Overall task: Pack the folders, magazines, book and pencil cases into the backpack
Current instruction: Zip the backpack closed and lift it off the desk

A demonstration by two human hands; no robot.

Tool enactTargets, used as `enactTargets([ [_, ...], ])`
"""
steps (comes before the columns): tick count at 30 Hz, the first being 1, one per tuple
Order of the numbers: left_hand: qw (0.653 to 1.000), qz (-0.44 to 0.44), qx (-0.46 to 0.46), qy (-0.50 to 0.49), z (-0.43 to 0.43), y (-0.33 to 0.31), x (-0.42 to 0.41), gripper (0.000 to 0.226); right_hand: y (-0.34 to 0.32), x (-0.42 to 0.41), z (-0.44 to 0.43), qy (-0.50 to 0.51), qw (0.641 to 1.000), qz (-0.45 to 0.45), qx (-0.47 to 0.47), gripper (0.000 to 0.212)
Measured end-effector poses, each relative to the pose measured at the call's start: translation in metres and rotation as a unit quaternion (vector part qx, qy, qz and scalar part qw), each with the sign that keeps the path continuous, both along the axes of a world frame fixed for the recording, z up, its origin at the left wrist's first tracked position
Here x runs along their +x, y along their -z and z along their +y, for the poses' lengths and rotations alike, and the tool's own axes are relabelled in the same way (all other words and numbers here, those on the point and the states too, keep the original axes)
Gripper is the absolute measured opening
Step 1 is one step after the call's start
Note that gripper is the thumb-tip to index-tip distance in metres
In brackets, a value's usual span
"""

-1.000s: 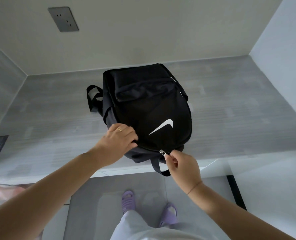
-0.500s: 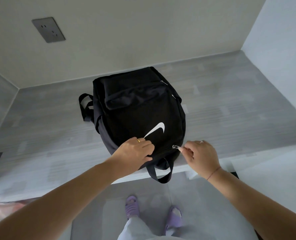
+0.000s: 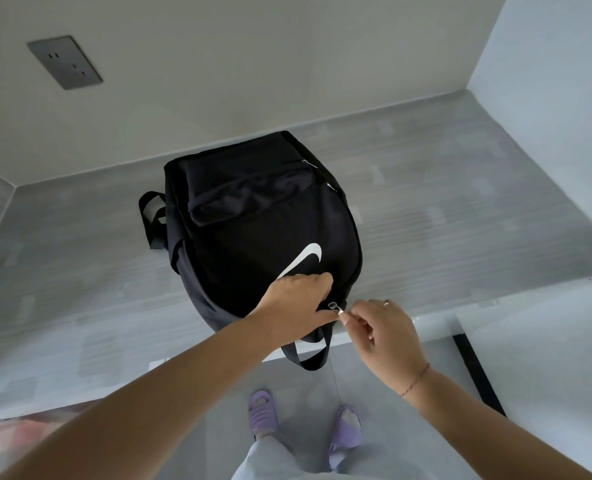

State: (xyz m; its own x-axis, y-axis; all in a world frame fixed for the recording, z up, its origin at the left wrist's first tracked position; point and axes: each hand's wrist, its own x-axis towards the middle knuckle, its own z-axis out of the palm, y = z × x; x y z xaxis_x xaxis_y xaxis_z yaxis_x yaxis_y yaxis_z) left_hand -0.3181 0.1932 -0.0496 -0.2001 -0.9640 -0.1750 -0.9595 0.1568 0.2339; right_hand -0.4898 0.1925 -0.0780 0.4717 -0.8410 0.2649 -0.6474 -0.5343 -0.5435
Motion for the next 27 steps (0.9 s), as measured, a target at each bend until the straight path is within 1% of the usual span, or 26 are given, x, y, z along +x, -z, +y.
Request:
enactTargets([
  [2, 1.0, -0.008, 0.014, 0.008, 0.0, 0.001, 0.001, 0.036, 0.003, -0.005, -0.01, 0.004, 0.999, 0.031, -0.025, 0.03],
  [4, 1.0, -0.015, 0.013, 0.01, 0.0, 0.0, 0.003, 0.034, 0.007, -0.014, -0.027, 0.029, 0.998, 0.057, -0.015, 0.033],
  [6, 0.999, -0.025, 0.0, 0.021, 0.0, -0.001, 0.003, 0.031, 0.012, -0.025, -0.052, 0.068, 0.995, 0.072, -0.002, 0.033],
  [10, 0.997, -0.054, -0.031, 0.045, -0.002, -0.001, 0.001, 0.027, 0.021, -0.024, -0.108, 0.115, 0.987, 0.103, -0.033, 0.029],
  [13, 0.999, -0.044, 0.015, 0.003, -0.003, -0.001, -0.003, 0.034, 0.021, -0.008, -0.139, 0.131, 0.983, 0.125, -0.004, 0.032],
  [15, 0.997, -0.05, 0.032, -0.044, -0.012, 0.001, -0.01, 0.041, 0.021, -0.004, -0.147, 0.115, 0.988, 0.102, 0.013, 0.03],
  [18, 0.99, -0.089, 0.003, -0.113, -0.047, 0.008, -0.028, 0.056, 0.018, -0.007, -0.146, 0.075, 0.995, 0.062, -0.002, 0.027],
  [20, 0.985, -0.114, -0.014, -0.133, -0.074, 0.013, -0.042, 0.058, 0.017, -0.009, -0.146, 0.066, 0.997, 0.046, -0.001, 0.025],
  [22, 0.982, -0.137, -0.017, -0.128, -0.095, 0.017, -0.052, 0.05, 0.019, -0.009, -0.149, 0.056, 0.997, 0.055, 0.022, 0.024],
  [24, 0.984, -0.15, -0.004, -0.101, -0.106, 0.022, -0.06, 0.034, 0.021, -0.009, -0.153, 0.048, 0.995, 0.067, 0.048, 0.022],
  [25, 0.986, -0.145, -0.001, -0.087, -0.108, 0.024, -0.063, 0.027, 0.022, -0.01, -0.157, 0.047, 0.995, 0.068, 0.055, 0.023],
  [27, 0.991, -0.118, -0.003, -0.071, -0.108, 0.03, -0.065, 0.023, 0.024, -0.012, -0.164, 0.048, 0.996, 0.061, 0.052, 0.024],
])
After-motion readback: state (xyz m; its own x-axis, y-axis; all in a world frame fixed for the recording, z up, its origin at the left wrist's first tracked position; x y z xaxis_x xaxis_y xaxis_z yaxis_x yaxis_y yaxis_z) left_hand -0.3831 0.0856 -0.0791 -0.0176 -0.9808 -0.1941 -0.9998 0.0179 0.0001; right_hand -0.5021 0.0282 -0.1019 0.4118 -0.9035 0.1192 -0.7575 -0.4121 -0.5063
